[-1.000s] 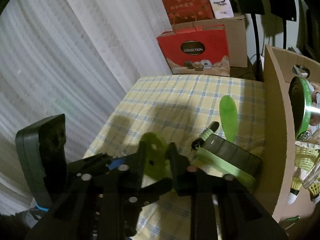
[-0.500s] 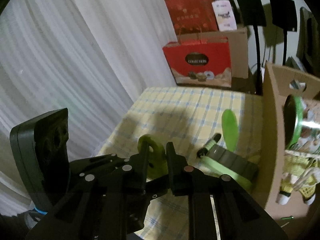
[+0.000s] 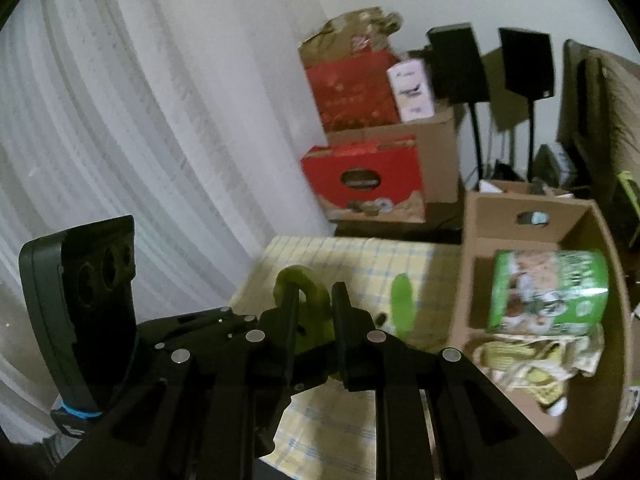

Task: Organize objects
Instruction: 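Lift the slicer with both grippers and carry it into the box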

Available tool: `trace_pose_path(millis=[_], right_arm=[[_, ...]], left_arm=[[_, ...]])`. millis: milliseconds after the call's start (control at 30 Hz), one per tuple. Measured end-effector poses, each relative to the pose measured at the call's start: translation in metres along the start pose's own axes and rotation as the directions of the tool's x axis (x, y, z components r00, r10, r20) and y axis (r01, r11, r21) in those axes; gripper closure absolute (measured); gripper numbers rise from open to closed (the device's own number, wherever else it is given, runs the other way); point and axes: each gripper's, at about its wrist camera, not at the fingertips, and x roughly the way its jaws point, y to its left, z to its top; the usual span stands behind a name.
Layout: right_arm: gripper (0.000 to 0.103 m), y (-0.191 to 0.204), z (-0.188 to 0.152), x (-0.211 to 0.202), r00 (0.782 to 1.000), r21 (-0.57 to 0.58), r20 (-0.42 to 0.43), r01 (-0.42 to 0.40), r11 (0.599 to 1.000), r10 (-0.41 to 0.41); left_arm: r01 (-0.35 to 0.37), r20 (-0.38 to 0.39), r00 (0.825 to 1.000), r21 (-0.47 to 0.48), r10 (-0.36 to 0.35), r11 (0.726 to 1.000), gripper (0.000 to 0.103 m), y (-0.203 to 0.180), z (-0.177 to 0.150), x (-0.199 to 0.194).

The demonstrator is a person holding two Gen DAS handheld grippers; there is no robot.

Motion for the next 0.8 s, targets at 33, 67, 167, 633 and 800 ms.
trace_pose_path(millis=[33, 67, 167, 633, 800], right_arm=[[0.088, -0.006, 0.001, -0.008, 1.000, 0.004, 0.008, 0.012, 1.000, -0.012], [0.087, -0.010, 0.002, -0.015, 1.000, 0.009, 0.014, 0.021, 1.000, -0.021], [0.087, -0.027, 0.002, -0.033, 0.999, 0.032, 0.025, 0.046, 0.998, -0.047], [0.087, -0.114, -0.009, -0.085, 0.985, 0.217, 0.072, 0.138, 0.966, -0.157], [0.087, -0.141, -0.014, -0.093, 0.979, 0.281, 0.097, 0.144, 0.949, -0.178]], left_arm=[[0.005, -0.002, 1.000, 0.009, -0.005, 1.000, 0.071, -0.007, 0.003, 0.003], [0.013, -0.005, 1.000, 0.020, -0.013, 1.000, 0.071, -0.016, 0.006, 0.007], [0.038, -0.015, 0.999, 0.037, -0.037, 0.999, 0.071, -0.034, 0.012, 0.017], [0.172, -0.137, 0.979, 0.162, -0.151, 0.972, 0.071, -0.104, 0.035, 0.083], [0.202, -0.189, 0.969, 0.223, -0.161, 0.954, 0.071, -0.119, 0.041, 0.105]])
